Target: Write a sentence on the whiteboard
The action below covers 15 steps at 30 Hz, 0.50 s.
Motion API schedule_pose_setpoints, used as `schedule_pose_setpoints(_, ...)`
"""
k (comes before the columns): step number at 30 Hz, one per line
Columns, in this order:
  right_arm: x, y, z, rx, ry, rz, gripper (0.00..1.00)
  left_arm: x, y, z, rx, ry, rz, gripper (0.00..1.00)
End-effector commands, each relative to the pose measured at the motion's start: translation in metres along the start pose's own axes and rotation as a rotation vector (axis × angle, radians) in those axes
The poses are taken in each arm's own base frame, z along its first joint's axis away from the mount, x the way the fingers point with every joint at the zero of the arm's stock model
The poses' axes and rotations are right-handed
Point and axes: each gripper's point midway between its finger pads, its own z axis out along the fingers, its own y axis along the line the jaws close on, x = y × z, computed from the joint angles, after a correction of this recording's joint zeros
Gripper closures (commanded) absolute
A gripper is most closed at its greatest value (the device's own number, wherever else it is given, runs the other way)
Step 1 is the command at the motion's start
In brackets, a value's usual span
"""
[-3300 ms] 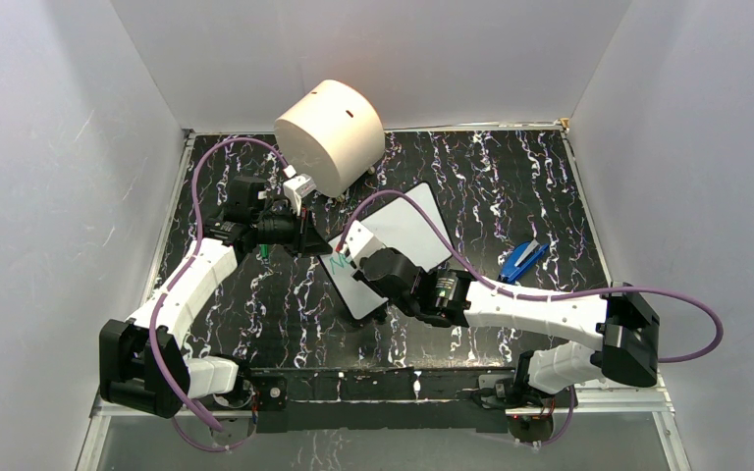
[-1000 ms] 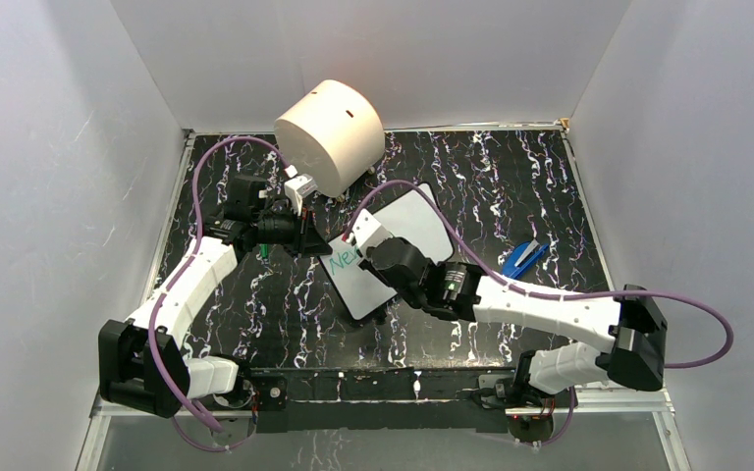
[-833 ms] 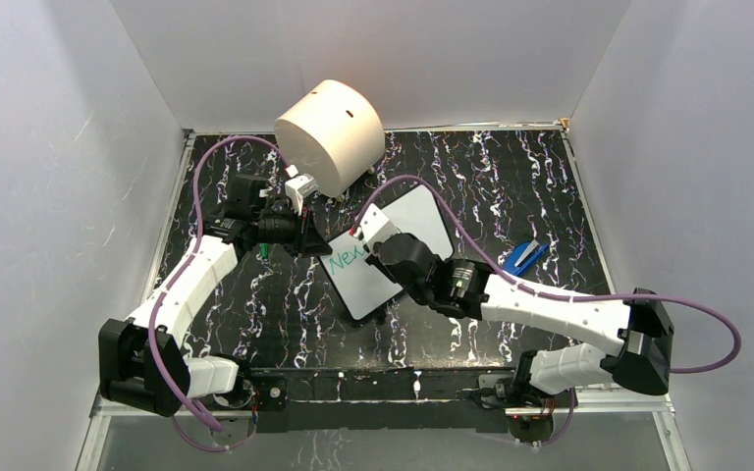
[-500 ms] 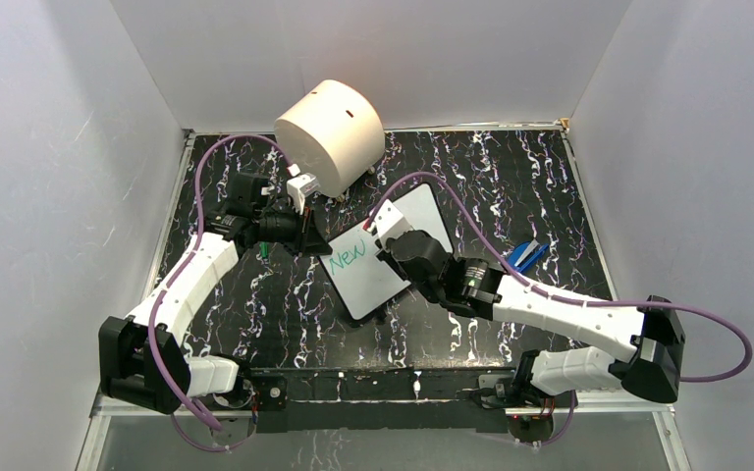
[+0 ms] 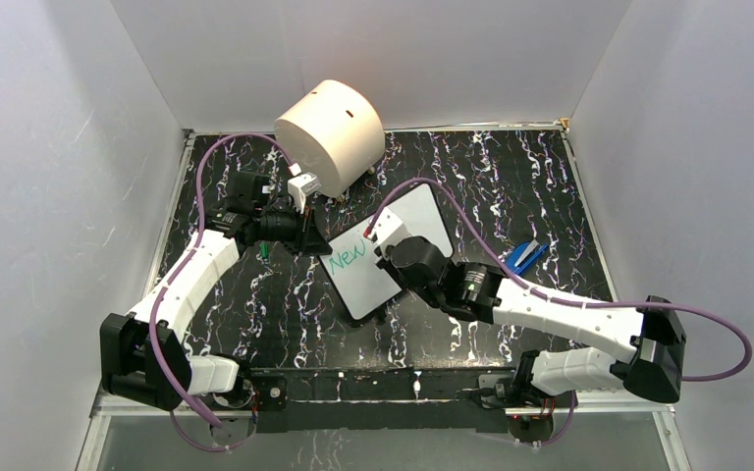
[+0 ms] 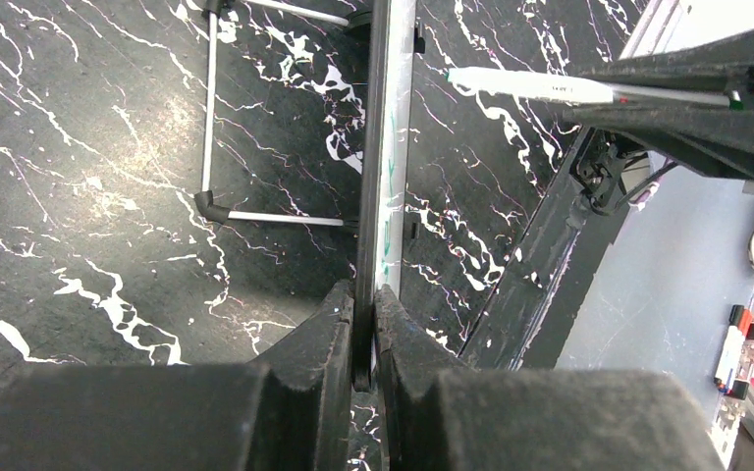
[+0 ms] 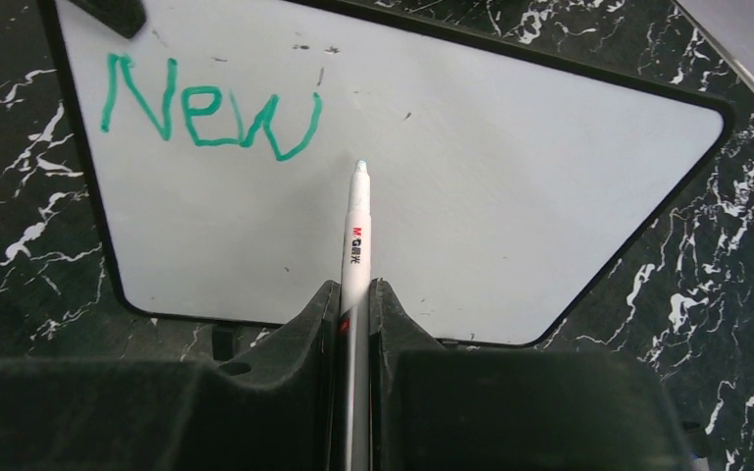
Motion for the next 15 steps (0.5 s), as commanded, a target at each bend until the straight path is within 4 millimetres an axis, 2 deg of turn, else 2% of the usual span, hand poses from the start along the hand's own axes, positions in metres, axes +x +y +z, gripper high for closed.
schedule_pose_setpoints(1, -0.008, 0.016, -0.008, -0.047, -0.022, 0.050, 1.00, 0.012, 0.019, 0.001, -0.085, 0.045, 0.020, 1.00)
schedule_pose_setpoints(15, 0.007, 0.066, -0.010, -0.073, 0.016, 0.043, 1.00, 0.011, 0.018, -0.001, -0.093, 0.029, 0.033, 1.00)
